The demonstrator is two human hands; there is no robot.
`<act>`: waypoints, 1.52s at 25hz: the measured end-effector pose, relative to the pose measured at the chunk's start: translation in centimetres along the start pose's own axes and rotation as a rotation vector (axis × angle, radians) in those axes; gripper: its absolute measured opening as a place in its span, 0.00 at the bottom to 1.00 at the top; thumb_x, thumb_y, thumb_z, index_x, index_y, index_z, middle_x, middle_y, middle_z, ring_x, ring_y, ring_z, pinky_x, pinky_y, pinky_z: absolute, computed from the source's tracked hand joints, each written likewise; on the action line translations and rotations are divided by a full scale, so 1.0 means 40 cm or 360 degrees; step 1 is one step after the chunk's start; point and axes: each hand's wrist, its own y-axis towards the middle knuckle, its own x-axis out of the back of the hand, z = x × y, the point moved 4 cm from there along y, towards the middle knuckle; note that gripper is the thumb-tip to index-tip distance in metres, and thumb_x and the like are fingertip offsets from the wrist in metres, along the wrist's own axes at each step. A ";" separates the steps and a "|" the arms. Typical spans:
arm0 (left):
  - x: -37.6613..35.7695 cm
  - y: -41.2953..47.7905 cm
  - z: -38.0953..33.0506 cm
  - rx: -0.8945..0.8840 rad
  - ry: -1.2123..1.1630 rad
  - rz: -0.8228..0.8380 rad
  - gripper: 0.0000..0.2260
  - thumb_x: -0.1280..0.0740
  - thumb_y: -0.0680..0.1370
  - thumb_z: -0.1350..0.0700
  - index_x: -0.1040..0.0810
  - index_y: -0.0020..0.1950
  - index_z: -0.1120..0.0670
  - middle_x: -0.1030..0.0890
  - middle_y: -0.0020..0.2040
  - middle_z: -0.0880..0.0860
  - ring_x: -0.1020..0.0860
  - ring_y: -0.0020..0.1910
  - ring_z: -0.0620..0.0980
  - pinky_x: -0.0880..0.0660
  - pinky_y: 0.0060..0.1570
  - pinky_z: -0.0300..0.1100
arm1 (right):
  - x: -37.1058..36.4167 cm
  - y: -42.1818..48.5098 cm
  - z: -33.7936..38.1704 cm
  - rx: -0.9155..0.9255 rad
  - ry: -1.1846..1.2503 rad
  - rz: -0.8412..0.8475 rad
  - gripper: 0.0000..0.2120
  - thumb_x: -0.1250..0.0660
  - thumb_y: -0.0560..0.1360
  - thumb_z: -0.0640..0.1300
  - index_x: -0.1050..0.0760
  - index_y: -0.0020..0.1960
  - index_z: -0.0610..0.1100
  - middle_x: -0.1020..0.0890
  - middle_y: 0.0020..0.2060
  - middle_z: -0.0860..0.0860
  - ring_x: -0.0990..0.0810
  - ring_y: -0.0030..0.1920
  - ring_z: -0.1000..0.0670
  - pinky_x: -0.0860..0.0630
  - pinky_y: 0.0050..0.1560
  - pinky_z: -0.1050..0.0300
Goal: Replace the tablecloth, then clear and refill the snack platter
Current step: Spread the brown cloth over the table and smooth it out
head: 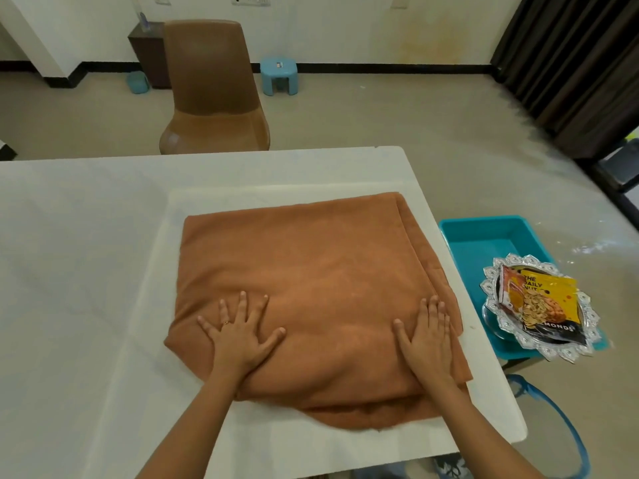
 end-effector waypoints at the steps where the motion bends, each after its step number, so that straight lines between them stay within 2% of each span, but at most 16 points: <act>1: -0.006 0.004 0.002 0.0034 0.0035 0.0022 0.38 0.56 0.66 0.22 0.54 0.75 0.33 0.52 0.79 0.49 0.55 0.76 0.64 0.68 0.63 0.71 | -0.001 -0.006 -0.005 0.0002 0.0002 -0.0026 0.43 0.53 0.74 0.69 0.55 0.78 0.42 0.53 0.78 0.44 0.58 0.77 0.47 0.59 0.76 0.51; 5: 0.014 0.020 -0.012 0.0067 0.0070 0.0097 0.38 0.53 0.68 0.23 0.56 0.75 0.34 0.56 0.79 0.50 0.57 0.76 0.64 0.68 0.63 0.71 | 0.030 0.003 0.010 -0.0333 0.0140 -0.0181 0.46 0.36 0.72 0.65 0.50 0.77 0.40 0.44 0.74 0.38 0.47 0.75 0.38 0.49 0.73 0.42; 8: 0.028 0.018 -0.015 0.0070 0.0087 0.0206 0.38 0.52 0.69 0.23 0.57 0.76 0.35 0.58 0.79 0.50 0.59 0.76 0.64 0.68 0.64 0.71 | 0.057 0.022 0.045 -0.0369 -0.0094 -0.0157 0.44 0.31 0.72 0.59 0.46 0.75 0.37 0.35 0.70 0.38 0.38 0.70 0.37 0.43 0.70 0.41; 11: 0.043 0.026 -0.027 0.0095 0.0053 0.0370 0.40 0.52 0.69 0.23 0.58 0.77 0.37 0.59 0.79 0.52 0.61 0.76 0.64 0.68 0.63 0.71 | 0.076 0.045 0.063 -0.0388 -0.0307 -0.0110 0.32 0.31 0.74 0.52 0.39 0.71 0.38 0.32 0.68 0.39 0.33 0.68 0.39 0.37 0.68 0.45; 15: 0.038 0.022 -0.015 0.0065 0.0021 0.0387 0.41 0.52 0.69 0.23 0.60 0.77 0.38 0.61 0.79 0.52 0.61 0.76 0.64 0.68 0.64 0.71 | 0.116 0.053 0.005 -0.0605 -0.0171 -0.0055 0.19 0.38 0.78 0.47 0.32 0.65 0.39 0.31 0.65 0.39 0.31 0.63 0.38 0.33 0.63 0.45; 20: 0.026 -0.004 -0.014 0.0080 0.0076 0.0356 0.42 0.51 0.69 0.23 0.61 0.77 0.40 0.62 0.78 0.53 0.62 0.76 0.63 0.69 0.64 0.69 | 0.127 0.009 0.003 -0.0174 -0.0413 -0.0143 0.09 0.45 0.80 0.43 0.31 0.56 0.42 0.26 0.60 0.40 0.28 0.57 0.39 0.31 0.55 0.47; 22: 0.046 0.002 -0.037 0.0115 0.0041 0.0331 0.41 0.47 0.71 0.26 0.50 0.78 0.44 0.53 0.79 0.55 0.56 0.76 0.63 0.67 0.66 0.69 | 0.143 -0.028 0.069 -0.0064 -0.0201 -0.0208 0.07 0.45 0.79 0.41 0.30 0.54 0.40 0.25 0.56 0.40 0.26 0.52 0.40 0.29 0.48 0.50; 23: 0.063 0.009 -0.062 0.0115 -0.0085 0.0251 0.38 0.46 0.72 0.28 0.38 0.75 0.49 0.42 0.77 0.57 0.48 0.76 0.62 0.61 0.68 0.68 | 0.151 -0.054 0.127 0.0035 -0.0068 -0.0161 0.08 0.45 0.80 0.41 0.31 0.55 0.39 0.24 0.55 0.41 0.25 0.50 0.40 0.29 0.45 0.50; 25: 0.119 0.007 -0.135 0.0117 -0.0669 0.0086 0.33 0.47 0.72 0.28 0.20 0.55 0.54 0.21 0.59 0.57 0.27 0.64 0.57 0.38 0.68 0.57 | 0.152 -0.118 0.262 0.0303 0.0085 -0.0007 0.10 0.45 0.79 0.41 0.30 0.57 0.39 0.23 0.52 0.43 0.23 0.51 0.41 0.28 0.47 0.49; 26: 0.144 0.000 -0.176 0.0145 -0.1085 0.0122 0.33 0.46 0.71 0.28 0.20 0.50 0.54 0.18 0.50 0.56 0.22 0.57 0.55 0.30 0.59 0.48 | 0.151 -0.155 0.328 0.0479 0.0081 0.0004 0.10 0.44 0.79 0.42 0.29 0.56 0.40 0.22 0.50 0.43 0.23 0.50 0.41 0.27 0.46 0.49; 28: 0.163 -0.015 -0.249 0.0204 -0.1652 0.0352 0.26 0.39 0.72 0.30 0.22 0.49 0.52 0.20 0.44 0.52 0.22 0.48 0.52 0.28 0.47 0.42 | 0.134 -0.227 0.435 0.0808 0.0072 0.0021 0.08 0.44 0.78 0.42 0.29 0.54 0.41 0.22 0.46 0.45 0.22 0.46 0.43 0.29 0.41 0.50; 30: 0.161 -0.019 -0.261 0.0217 -0.1644 0.0401 0.16 0.29 0.72 0.43 0.22 0.51 0.54 0.20 0.45 0.51 0.22 0.48 0.52 0.26 0.45 0.42 | 0.095 -0.286 0.482 0.0982 0.0506 0.0333 0.08 0.43 0.78 0.41 0.29 0.54 0.40 0.22 0.46 0.45 0.23 0.45 0.46 0.29 0.43 0.52; 32: 0.162 -0.011 -0.182 0.0195 -0.1428 0.0156 0.13 0.28 0.73 0.55 0.21 0.55 0.58 0.18 0.50 0.57 0.21 0.51 0.54 0.28 0.46 0.41 | 0.049 -0.300 0.468 0.0954 0.0859 0.0659 0.09 0.42 0.78 0.43 0.28 0.56 0.41 0.21 0.49 0.47 0.24 0.48 0.50 0.28 0.50 0.58; 34: 0.192 -0.036 -0.069 0.0209 -0.1507 -0.0006 0.15 0.28 0.74 0.58 0.21 0.59 0.60 0.18 0.54 0.59 0.21 0.54 0.53 0.30 0.48 0.40 | 0.025 -0.263 0.414 0.0951 0.0752 0.0493 0.14 0.41 0.79 0.46 0.26 0.61 0.42 0.22 0.57 0.46 0.24 0.57 0.49 0.35 0.60 0.65; 36: 0.224 -0.064 0.053 0.0316 -0.1427 -0.0089 0.19 0.27 0.71 0.51 0.21 0.59 0.56 0.19 0.53 0.56 0.22 0.54 0.53 0.30 0.51 0.42 | -0.003 -0.199 0.344 0.0939 0.0563 0.0231 0.22 0.43 0.78 0.49 0.29 0.68 0.40 0.25 0.65 0.43 0.28 0.65 0.43 0.39 0.67 0.59; 38: 0.285 -0.081 0.237 0.0470 -0.1380 -0.0137 0.24 0.26 0.68 0.49 0.20 0.60 0.59 0.19 0.54 0.60 0.22 0.54 0.58 0.27 0.55 0.48 | -0.028 -0.135 0.274 0.0781 0.0395 0.0199 0.29 0.49 0.76 0.54 0.34 0.72 0.41 0.31 0.70 0.41 0.33 0.70 0.41 0.41 0.71 0.51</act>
